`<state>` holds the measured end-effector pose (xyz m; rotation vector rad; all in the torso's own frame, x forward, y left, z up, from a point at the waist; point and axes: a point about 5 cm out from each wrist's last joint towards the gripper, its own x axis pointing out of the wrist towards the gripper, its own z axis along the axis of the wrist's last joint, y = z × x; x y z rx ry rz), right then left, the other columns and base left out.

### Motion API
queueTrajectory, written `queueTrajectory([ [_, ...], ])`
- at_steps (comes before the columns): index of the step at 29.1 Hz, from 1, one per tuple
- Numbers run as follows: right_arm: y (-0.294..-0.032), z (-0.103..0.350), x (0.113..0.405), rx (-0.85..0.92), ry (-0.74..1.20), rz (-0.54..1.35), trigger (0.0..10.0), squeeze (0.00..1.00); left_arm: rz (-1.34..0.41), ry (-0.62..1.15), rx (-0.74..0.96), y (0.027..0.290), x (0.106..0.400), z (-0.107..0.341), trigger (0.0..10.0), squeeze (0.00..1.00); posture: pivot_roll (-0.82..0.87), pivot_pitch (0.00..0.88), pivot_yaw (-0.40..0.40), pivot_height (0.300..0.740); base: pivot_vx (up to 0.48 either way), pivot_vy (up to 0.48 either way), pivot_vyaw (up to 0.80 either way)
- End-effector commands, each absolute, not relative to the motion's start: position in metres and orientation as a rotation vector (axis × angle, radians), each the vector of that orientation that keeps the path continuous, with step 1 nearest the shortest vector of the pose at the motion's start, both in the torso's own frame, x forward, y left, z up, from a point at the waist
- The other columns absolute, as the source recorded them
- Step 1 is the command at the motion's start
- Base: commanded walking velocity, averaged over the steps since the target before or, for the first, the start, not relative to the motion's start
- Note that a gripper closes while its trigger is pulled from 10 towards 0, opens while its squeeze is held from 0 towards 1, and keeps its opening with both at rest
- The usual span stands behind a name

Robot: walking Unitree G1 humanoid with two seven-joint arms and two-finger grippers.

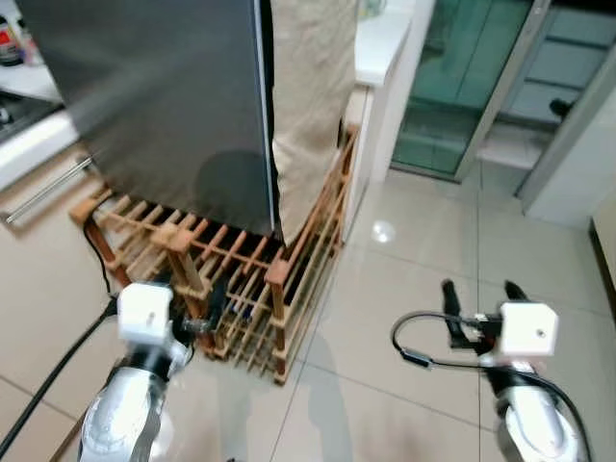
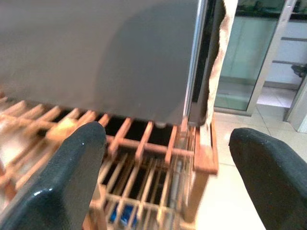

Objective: Restocking fridge

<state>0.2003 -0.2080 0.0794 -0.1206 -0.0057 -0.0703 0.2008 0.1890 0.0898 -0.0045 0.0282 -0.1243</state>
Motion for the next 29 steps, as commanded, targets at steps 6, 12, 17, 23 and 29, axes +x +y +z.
queueTrajectory([
  [6,-0.202,0.095,0.223,-0.097,-0.074,-0.058,10.0,0.00,-0.167,-0.135,-0.011,0.181,0.217,0.118,10.0,0.00,-0.09,0.000,-0.021,0.740,0.127,0.000,0.00],
  [12,-0.193,0.104,0.238,-0.079,-0.099,-0.043,10.0,0.00,-0.175,-0.165,-0.037,0.177,0.235,0.135,10.0,0.00,-0.10,0.000,0.001,0.740,0.480,0.000,0.00],
  [17,-0.190,0.104,0.242,-0.086,-0.101,-0.024,10.0,0.00,-0.088,-0.150,-0.131,0.180,0.248,0.136,10.0,0.00,-0.10,0.000,0.008,0.740,0.480,0.000,0.00],
  [23,-0.192,0.102,0.254,-0.064,-0.082,-0.027,10.0,0.00,-0.209,-0.190,-0.093,0.161,0.250,0.141,10.0,0.00,-0.11,0.000,0.008,0.740,0.480,0.000,0.00],
  [29,-0.188,0.100,0.257,-0.068,-0.073,0.003,10.0,0.00,-0.130,-0.201,-0.111,0.173,0.258,0.147,10.0,0.00,-0.10,0.000,-0.001,0.740,0.000,0.000,0.00],
])
